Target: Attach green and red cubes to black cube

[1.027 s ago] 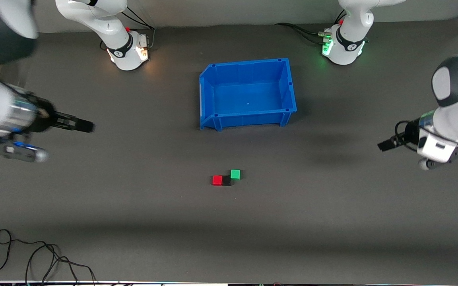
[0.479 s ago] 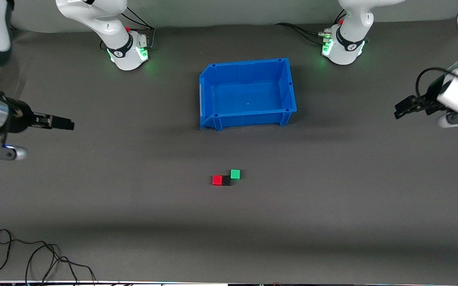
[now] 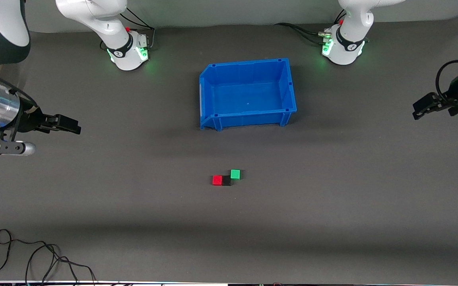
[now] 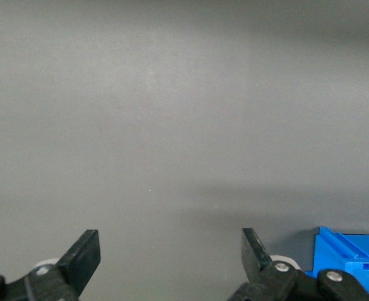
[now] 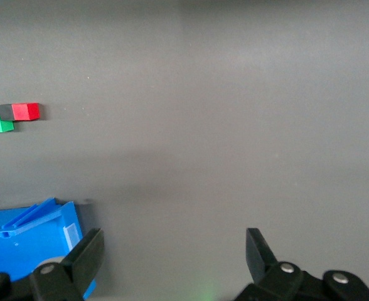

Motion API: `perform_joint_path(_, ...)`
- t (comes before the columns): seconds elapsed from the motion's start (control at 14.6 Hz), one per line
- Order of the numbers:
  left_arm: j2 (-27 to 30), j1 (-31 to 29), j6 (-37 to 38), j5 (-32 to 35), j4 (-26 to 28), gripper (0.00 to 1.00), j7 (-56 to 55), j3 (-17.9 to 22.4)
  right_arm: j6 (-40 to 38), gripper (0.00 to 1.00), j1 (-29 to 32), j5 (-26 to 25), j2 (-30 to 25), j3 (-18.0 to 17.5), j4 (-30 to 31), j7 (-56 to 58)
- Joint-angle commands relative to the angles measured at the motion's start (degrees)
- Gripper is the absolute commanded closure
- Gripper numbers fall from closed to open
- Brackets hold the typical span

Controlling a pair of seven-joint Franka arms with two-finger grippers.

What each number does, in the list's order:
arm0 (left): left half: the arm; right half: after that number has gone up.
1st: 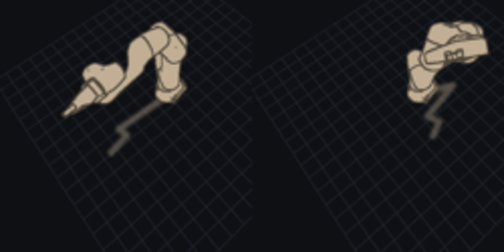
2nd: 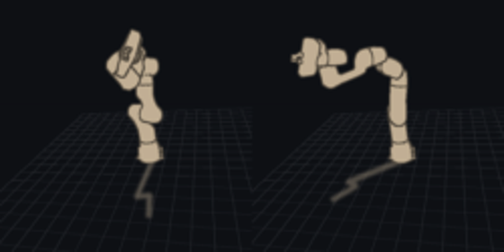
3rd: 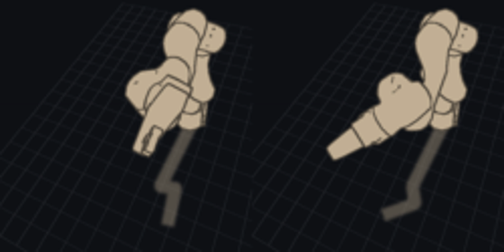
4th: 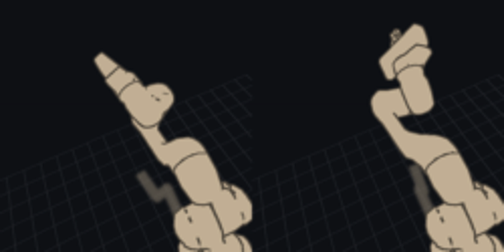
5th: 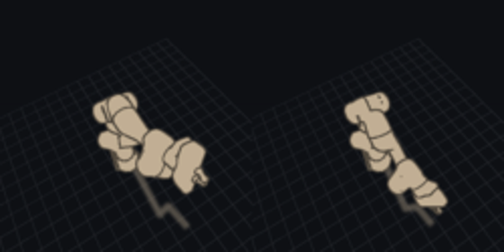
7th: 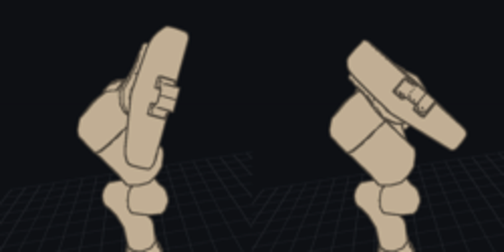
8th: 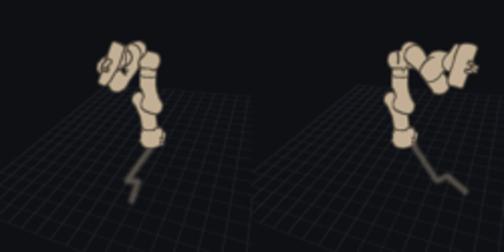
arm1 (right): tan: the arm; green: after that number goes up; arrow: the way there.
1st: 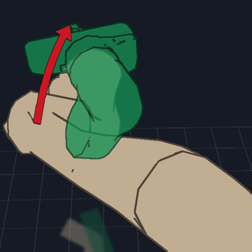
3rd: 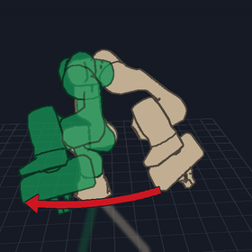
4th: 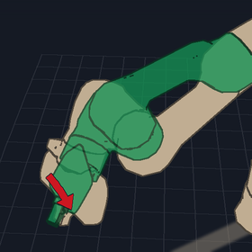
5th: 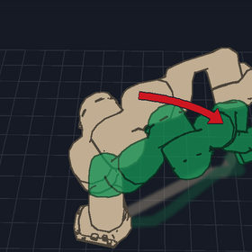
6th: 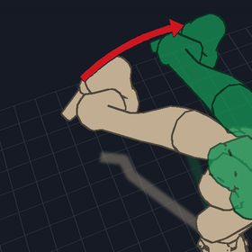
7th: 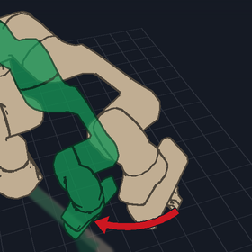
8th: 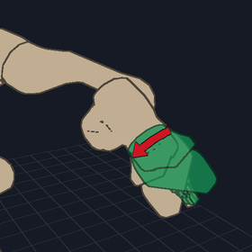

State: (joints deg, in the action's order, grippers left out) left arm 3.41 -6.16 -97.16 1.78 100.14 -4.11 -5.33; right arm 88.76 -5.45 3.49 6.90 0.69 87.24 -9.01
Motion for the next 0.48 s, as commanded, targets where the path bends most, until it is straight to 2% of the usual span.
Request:
perform_joint_path(0.0, -5.9, -0.1, 5.4, 0.9, -8.6, 0.00, 0.9, -0.3, 8.5, 0.00, -1.1, -1.7, -7.4, 0.4, 11.5, 2.4)
perform_joint_path(0.41, -5.4, -0.3, 5.8, -3.7, -8.6, 0.00, -0.9, 0.0, 8.9, 0.00, -1.6, -1.8, -7.3, 0.5, 10.5, 2.5)
